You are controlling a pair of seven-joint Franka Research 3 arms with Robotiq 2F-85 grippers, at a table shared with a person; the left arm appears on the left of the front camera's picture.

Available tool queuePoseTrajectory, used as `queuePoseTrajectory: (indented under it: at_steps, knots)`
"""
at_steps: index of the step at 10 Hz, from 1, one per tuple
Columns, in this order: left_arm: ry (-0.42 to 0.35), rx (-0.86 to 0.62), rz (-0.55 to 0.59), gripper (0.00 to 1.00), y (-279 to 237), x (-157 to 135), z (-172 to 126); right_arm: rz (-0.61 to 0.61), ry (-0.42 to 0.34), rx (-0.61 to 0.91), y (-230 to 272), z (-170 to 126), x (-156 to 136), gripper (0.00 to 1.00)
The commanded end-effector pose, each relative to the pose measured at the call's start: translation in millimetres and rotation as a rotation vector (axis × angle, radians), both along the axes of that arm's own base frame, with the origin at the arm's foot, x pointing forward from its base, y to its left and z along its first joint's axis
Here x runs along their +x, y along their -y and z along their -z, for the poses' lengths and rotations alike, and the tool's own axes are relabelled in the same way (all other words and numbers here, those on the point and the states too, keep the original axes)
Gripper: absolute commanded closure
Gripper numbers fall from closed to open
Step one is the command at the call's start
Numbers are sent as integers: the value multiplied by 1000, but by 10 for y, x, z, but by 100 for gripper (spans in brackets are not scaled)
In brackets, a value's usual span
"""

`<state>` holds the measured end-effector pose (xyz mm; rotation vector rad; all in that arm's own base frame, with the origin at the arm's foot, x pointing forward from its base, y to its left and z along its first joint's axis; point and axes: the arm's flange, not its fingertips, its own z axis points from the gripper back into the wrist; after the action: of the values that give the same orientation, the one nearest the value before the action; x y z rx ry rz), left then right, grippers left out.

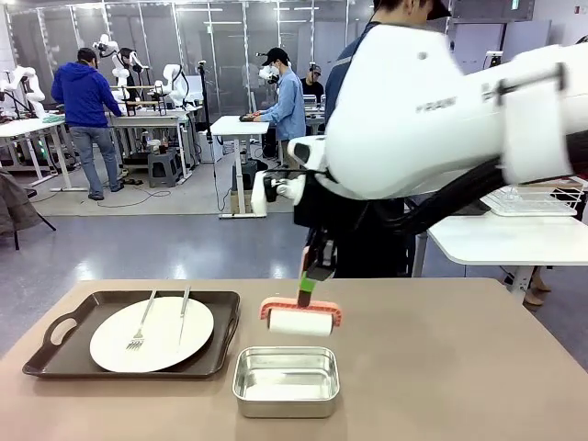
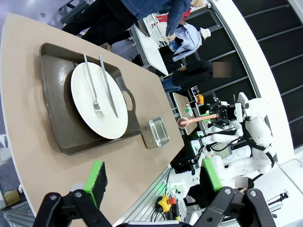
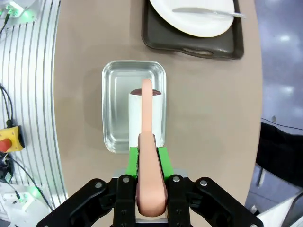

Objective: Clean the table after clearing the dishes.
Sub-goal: Place the Lint Roller back on top of the Airtight Container.

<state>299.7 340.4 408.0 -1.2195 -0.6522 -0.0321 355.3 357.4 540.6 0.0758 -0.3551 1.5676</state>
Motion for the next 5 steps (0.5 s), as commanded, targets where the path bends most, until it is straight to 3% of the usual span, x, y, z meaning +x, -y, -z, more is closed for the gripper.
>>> queuePoseTrajectory:
  at_steps: [1,5]
  knots:
    - [1,0,2,0,-12,-37,-21,-53,-51,-25,-305,154,125,79]
    - [1,0,2,0,-12,-37,-21,-87,-159,-95,-511,516,257,79]
